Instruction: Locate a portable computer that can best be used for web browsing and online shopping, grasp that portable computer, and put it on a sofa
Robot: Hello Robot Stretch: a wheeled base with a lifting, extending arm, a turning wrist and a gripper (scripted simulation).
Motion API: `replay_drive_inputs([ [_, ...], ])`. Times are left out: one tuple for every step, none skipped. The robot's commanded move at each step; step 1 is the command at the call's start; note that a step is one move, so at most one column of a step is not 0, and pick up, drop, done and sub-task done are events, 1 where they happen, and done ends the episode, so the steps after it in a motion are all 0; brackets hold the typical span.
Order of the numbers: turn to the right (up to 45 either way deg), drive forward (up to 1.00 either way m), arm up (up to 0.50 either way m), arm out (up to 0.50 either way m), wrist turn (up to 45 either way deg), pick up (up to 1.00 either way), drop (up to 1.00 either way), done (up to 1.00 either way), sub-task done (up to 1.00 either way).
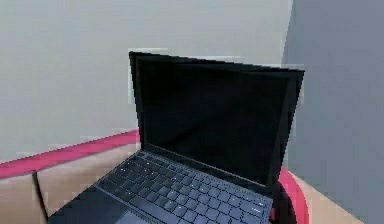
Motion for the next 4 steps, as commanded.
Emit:
replay_drive_inputs([
  [-45.0,0.00,0.00,0.00,0.0,0.00,0.00,0.00,0.00],
  [-3.0,0.00,0.00,0.00,0.0,0.00,0.00,0.00,0.00],
  [45.0,0.00,0.00,0.00,0.0,0.00,0.00,0.00,0.00],
  [45.0,0.00,0.00,0.00,0.0,0.00,0.00,0.00,0.00],
])
